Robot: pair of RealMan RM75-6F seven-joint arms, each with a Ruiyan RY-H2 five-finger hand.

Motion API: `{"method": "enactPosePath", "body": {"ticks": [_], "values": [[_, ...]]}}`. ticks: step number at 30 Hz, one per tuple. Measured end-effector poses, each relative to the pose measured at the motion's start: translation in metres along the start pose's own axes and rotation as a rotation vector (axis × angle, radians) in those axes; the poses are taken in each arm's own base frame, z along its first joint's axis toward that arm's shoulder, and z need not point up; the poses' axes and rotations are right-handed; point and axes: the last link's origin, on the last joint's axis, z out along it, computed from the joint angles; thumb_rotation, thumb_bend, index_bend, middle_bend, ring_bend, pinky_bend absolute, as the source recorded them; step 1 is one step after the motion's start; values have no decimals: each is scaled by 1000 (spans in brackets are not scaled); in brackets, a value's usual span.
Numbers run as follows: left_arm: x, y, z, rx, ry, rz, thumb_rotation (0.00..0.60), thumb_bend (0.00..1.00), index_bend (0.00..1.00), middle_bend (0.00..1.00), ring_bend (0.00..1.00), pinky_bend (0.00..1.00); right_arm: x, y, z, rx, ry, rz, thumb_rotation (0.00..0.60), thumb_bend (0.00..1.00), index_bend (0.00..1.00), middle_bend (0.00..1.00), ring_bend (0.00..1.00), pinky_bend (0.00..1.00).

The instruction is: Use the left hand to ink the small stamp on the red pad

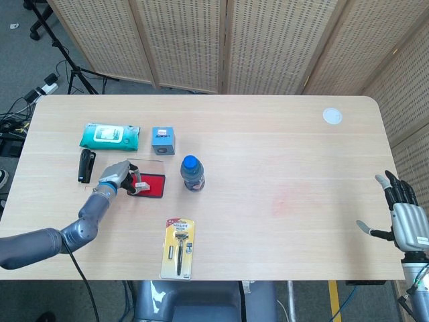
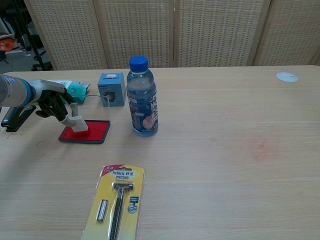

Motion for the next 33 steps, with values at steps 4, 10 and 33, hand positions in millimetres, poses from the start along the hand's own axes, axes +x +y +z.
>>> {"method": "enactPosePath", "body": {"ticks": [4,10,33], "values": [[-1,1,0,0,-1,3,600,364,631,1000,1000,926,0,0,0,2,0,1,600,0,0,0,0,0],[-4,1,1,4,1,14,600,364,631,1000,1000,926,1,0,-1,2,2,2,600,0,0,0,0,0],[-5,-5,3,9,15,9,600,364,633,1000,1000,926,1,0,-2,4,3,8,600,0,0,0,0,0]]}}
